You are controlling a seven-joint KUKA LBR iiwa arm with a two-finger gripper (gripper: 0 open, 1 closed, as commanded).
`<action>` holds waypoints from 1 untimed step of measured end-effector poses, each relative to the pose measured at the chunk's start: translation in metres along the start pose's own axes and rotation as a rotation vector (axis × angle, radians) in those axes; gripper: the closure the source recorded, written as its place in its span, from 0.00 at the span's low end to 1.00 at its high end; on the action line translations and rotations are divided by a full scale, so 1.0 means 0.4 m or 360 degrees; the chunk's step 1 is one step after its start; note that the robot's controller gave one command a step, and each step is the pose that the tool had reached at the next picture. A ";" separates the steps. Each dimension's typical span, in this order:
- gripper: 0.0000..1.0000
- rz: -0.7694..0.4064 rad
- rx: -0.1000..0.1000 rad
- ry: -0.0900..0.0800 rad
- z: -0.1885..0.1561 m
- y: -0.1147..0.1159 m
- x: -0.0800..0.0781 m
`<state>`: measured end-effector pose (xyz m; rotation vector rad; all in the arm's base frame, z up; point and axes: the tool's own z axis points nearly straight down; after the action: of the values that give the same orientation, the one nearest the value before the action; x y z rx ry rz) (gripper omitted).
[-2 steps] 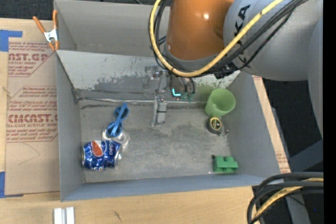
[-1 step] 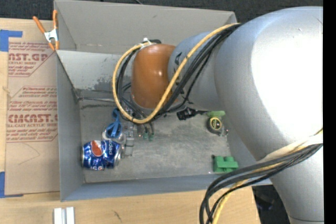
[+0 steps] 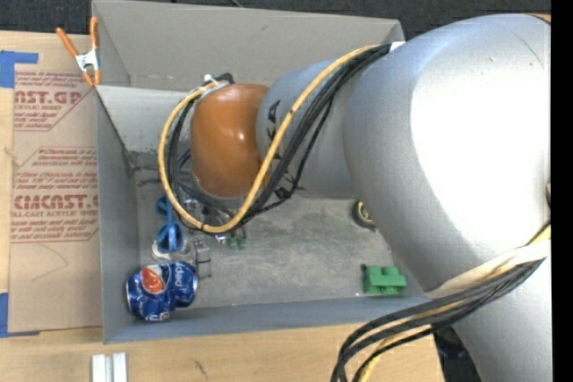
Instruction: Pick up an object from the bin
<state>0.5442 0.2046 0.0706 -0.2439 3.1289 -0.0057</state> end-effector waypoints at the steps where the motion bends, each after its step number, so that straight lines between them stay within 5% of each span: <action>1: 0.00 -0.0342 -0.0009 -0.0008 -0.024 0.047 0.136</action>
Offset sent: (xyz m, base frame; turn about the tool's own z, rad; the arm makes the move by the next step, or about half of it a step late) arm -0.0582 0.0093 0.0086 -0.2147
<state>0.4875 0.2148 0.0801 -0.5771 3.0807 0.0029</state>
